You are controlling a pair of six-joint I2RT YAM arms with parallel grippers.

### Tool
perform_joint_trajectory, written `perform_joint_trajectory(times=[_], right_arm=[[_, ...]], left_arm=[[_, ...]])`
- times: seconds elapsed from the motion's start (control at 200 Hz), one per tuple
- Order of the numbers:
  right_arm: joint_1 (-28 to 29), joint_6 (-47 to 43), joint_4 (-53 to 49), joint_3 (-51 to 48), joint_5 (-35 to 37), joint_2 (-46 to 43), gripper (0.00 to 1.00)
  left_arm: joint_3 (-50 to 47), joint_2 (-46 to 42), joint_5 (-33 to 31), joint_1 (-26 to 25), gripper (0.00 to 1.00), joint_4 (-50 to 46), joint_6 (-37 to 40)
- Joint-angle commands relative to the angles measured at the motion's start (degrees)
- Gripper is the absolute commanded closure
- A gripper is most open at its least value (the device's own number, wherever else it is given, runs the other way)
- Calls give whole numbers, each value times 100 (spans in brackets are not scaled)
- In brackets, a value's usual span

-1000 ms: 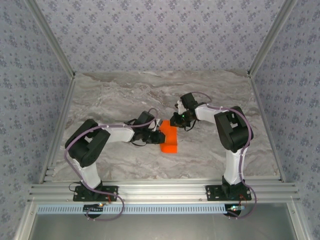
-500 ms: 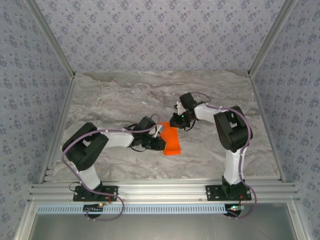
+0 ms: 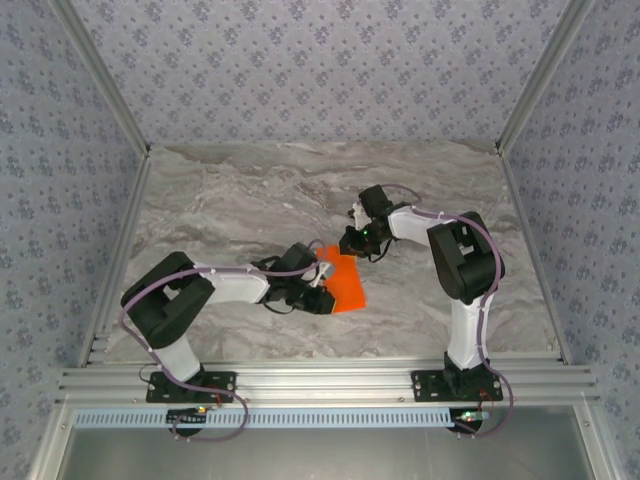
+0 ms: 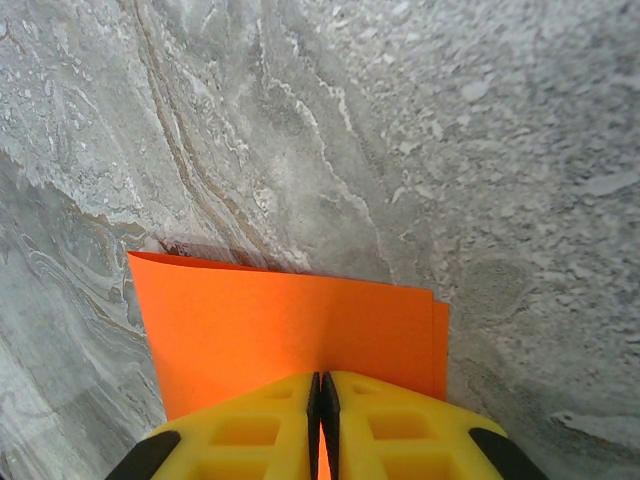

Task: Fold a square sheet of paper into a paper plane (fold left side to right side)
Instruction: First fold the square sheet of paper in half at the center of the table.

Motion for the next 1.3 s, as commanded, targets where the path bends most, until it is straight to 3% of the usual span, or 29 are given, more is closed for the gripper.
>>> perform_joint_trajectory(times=[0.0,0.41,0.615,0.814,1.129,1.294], right_arm=[[-59,-117,-335,-21,483,314,85],[-46,-96,-320,-26,440,306,84],[-49,-90,-325,-25,439,306,84],[-46,-100,-359,-8,448,288,84],[-46,-110,-378,17,460,294,84],[-52,-136,-421,15,484,289,84]], left_arm=[[-218,-69,246,-240,81,-750,20],[-348,-519,186,-298,81,-438,-157],[-231,-870,133,36,80,-81,-345],[167,-382,171,247,80,30,-195],[584,425,391,211,81,165,-125],[677,545,435,44,81,-232,12]])
